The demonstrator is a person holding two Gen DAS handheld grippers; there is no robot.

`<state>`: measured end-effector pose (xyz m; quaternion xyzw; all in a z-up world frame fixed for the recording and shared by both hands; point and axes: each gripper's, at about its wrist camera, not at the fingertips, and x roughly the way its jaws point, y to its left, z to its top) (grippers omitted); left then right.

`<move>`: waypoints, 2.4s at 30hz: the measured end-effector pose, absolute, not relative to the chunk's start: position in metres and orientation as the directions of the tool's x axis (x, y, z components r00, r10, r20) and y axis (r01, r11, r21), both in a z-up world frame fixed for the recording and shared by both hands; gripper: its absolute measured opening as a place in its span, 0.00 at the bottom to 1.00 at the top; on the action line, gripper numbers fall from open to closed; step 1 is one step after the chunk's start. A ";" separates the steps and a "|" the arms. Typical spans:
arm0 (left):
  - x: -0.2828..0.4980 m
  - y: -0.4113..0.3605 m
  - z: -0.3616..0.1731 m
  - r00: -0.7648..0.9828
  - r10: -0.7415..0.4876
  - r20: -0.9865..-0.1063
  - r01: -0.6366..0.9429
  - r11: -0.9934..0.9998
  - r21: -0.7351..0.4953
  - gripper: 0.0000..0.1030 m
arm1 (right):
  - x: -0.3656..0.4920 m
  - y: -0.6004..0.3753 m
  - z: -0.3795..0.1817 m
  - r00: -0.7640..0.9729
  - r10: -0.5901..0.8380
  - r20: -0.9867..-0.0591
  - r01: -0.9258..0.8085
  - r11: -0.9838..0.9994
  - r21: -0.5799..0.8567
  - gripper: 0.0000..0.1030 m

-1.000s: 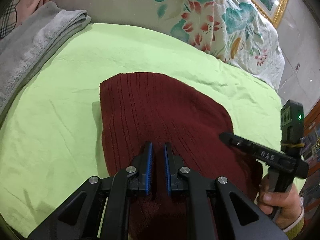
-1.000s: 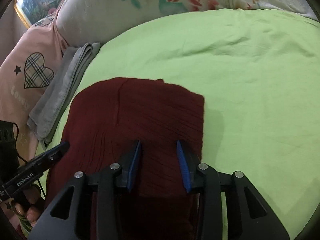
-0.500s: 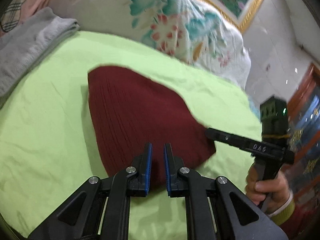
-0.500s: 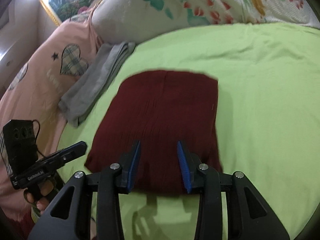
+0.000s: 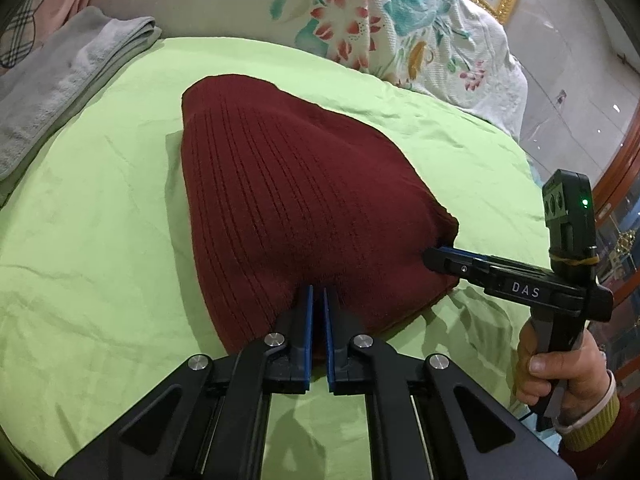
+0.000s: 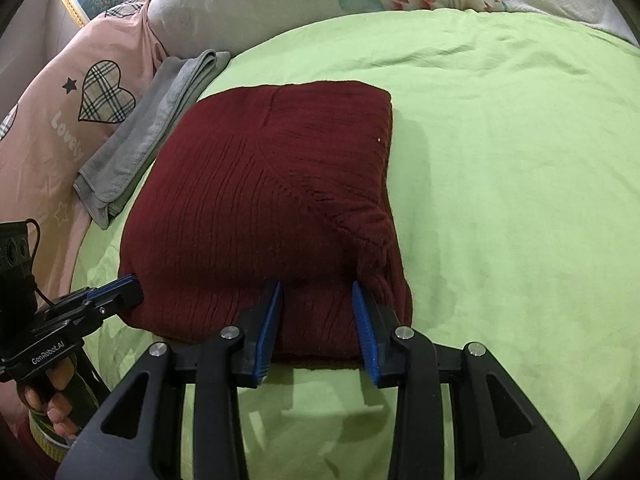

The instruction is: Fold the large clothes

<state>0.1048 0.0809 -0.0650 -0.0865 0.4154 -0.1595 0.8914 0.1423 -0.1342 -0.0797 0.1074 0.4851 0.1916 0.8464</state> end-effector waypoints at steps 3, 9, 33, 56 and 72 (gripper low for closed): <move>0.102 0.076 -0.070 0.623 -0.333 -0.708 0.212 0.943 -0.256 0.05 | 0.139 -0.133 -0.082 0.461 0.431 -0.775 -0.224 0.902 0.369 0.37; 0.095 0.084 -0.059 0.626 -0.323 -0.710 0.173 0.945 -0.278 0.05 | 0.128 -0.140 -0.067 0.461 0.461 -0.759 -0.209 0.887 0.411 0.39; 0.017 0.119 -0.091 0.563 -0.068 -0.823 -0.034 0.994 -0.106 0.77 | 0.030 -0.135 -0.051 0.473 0.374 -0.798 -0.304 0.919 0.251 0.76; 0.024 0.122 -0.019 0.631 0.099 -0.770 -0.082 0.995 0.060 0.83 | 0.034 -0.132 -0.006 0.513 0.381 -0.769 -0.395 0.900 0.183 1.00; 0.049 0.123 -0.037 0.632 0.108 -0.767 -0.092 0.994 0.064 0.83 | 0.058 -0.123 -0.032 0.455 0.401 -0.795 -0.363 0.899 0.246 1.00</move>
